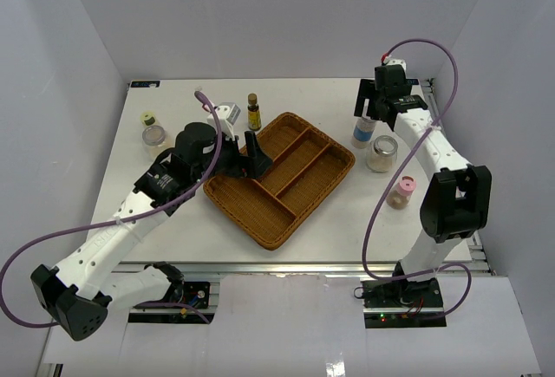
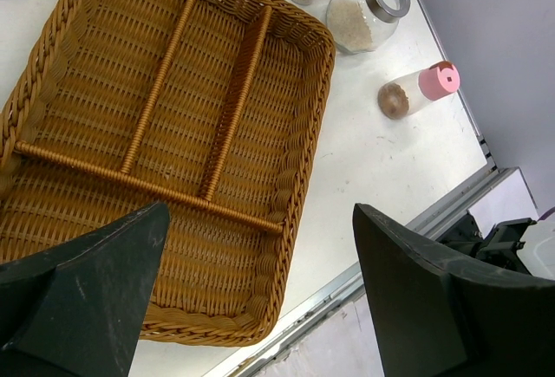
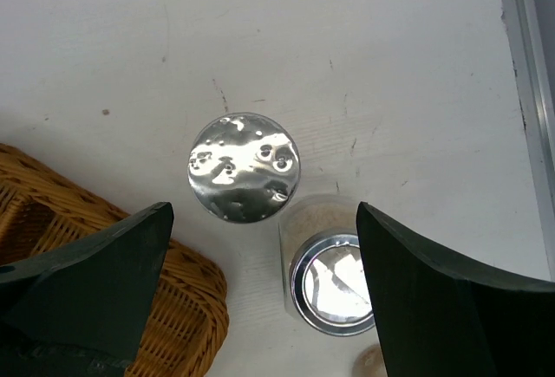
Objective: Organize the condiment bottles
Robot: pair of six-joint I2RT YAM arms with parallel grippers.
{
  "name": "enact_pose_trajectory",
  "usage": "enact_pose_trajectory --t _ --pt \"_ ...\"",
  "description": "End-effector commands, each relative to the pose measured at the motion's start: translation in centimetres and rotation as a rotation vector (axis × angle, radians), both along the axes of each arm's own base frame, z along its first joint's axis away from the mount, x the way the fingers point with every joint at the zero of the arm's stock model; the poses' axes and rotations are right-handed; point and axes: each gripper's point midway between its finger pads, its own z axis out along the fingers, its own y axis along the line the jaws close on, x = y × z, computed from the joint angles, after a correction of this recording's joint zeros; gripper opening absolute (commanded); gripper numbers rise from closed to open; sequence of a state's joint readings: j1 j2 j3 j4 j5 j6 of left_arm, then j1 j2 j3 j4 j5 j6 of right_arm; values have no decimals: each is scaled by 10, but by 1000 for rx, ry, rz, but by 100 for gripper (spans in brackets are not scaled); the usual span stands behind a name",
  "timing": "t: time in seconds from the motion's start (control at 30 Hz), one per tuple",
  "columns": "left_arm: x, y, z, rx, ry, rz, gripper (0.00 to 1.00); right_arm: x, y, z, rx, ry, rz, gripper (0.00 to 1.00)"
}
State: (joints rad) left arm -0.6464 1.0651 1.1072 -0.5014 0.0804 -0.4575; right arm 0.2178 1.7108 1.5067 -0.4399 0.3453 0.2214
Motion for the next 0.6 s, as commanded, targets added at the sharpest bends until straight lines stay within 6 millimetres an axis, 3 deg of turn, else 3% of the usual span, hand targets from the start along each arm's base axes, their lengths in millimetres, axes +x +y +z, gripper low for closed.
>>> enact_pose_trajectory --t 0.0,0.57 --pt "-6 2 23 -20 -60 -27 98 25 4 14 7 -63 54 93" --pt "2 7 15 14 -57 13 98 41 10 -30 -1 29 106 100"
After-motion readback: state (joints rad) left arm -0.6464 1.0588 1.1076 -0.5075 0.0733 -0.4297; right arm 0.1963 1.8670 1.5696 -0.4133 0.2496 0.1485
